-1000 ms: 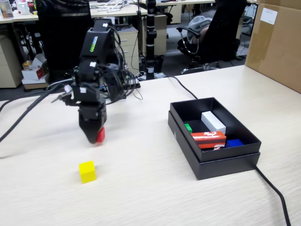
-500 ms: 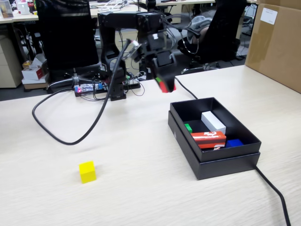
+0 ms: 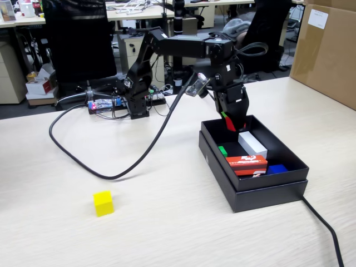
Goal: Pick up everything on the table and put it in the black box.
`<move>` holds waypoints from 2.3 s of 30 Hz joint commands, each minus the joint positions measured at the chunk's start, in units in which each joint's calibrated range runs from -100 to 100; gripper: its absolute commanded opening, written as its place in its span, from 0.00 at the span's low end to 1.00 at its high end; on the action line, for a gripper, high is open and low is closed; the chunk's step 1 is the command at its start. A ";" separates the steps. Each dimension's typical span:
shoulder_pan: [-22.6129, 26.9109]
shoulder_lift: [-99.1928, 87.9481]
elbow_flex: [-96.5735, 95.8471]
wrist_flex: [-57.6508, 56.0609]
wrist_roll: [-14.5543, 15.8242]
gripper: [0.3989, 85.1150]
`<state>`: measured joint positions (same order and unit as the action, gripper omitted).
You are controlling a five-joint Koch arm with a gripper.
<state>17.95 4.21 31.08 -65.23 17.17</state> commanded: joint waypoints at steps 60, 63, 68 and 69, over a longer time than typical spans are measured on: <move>-30.28 12.37 7.45 8.00 -22.81 0.56; -30.77 15.70 9.26 8.00 -23.05 0.56; -31.31 23.27 15.70 8.00 -23.54 0.55; -31.36 23.73 16.15 8.00 -23.59 0.55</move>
<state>-13.02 28.41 42.67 -58.73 -5.93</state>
